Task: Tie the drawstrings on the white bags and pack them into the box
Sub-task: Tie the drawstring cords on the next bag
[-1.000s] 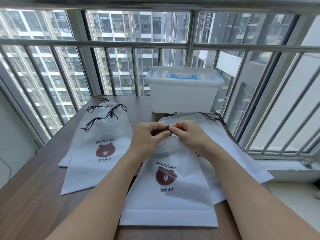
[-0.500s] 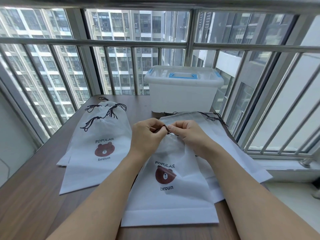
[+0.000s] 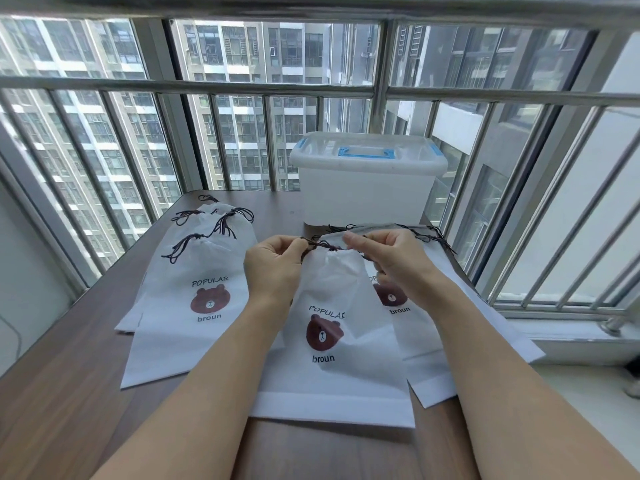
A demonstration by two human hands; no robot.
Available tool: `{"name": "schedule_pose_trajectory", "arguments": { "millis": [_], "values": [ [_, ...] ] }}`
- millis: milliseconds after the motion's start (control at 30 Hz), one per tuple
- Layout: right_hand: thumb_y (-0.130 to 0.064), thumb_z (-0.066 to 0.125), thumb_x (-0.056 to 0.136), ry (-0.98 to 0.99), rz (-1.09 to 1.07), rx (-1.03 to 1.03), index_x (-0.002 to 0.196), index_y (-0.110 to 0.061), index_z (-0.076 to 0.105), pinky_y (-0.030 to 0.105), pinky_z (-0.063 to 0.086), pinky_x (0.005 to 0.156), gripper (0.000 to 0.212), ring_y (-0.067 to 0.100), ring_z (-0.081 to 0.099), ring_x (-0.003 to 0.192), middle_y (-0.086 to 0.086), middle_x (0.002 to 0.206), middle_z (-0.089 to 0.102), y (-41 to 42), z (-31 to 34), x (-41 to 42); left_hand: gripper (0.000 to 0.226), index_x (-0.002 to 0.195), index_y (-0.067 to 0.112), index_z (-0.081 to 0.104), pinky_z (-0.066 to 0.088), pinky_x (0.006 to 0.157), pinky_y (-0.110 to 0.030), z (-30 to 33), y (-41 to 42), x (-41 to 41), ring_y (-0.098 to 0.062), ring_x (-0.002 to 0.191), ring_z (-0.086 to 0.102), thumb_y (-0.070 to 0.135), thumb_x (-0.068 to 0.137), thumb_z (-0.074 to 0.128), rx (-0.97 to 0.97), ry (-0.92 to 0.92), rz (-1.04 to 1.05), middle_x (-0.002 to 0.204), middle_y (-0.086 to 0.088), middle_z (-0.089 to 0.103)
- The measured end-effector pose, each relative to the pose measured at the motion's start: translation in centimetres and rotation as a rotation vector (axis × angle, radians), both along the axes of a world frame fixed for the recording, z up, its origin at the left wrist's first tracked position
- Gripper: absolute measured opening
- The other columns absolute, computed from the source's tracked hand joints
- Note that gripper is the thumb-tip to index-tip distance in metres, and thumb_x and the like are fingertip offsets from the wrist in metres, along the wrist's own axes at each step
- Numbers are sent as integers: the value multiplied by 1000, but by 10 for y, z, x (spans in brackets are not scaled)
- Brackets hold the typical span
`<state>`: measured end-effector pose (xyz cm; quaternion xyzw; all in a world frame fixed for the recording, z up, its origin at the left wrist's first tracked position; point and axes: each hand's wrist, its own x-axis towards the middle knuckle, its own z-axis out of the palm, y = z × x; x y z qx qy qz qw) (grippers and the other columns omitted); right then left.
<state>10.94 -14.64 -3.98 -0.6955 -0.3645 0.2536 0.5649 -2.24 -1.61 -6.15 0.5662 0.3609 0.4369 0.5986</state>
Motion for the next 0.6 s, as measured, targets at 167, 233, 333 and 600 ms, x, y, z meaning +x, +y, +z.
{"name": "schedule_pose_trajectory", "arguments": {
  "millis": [167, 233, 333, 600],
  "values": [
    [-27, 87, 76, -36, 20, -59, 78, -6, 74, 26, 28, 52, 25, 13, 39, 54, 6, 69, 56, 0, -9, 4, 6, 86, 17, 74, 53, 73, -25, 2, -4, -4, -7, 70, 63, 17, 90, 71, 204, 56, -131, 79, 2, 73],
    [-28, 87, 75, 127, 57, 2, 86, -6, 76, 27, 28, 47, 27, 20, 44, 58, 13, 79, 59, 2, -13, 4, 15, 104, 20, 70, 50, 78, -19, 8, -5, -7, -2, 80, 64, 28, 91, 71, 332, 114, -299, 95, 10, 71],
    [-32, 85, 72, 287, 144, 106, 103, -4, 75, 26, 45, 59, 43, 24, 61, 78, 21, 107, 67, 9, -13, -4, 42, 117, 21, 63, 49, 79, -14, 15, -4, -13, 7, 86, 61, 40, 83, 78, 560, 268, -360, 107, 14, 67],
    [-55, 71, 84, -654, -294, -343, 134, -20, 59, 44, 41, 108, 63, 28, 49, 131, 5, 141, 53, 11, -29, 16, 24, 85, 12, 66, 37, 49, -11, 73, 35, -61, -4, 56, 50, 34, 90, 72, 583, 447, -180, 69, 6, 60]
  ]
}}
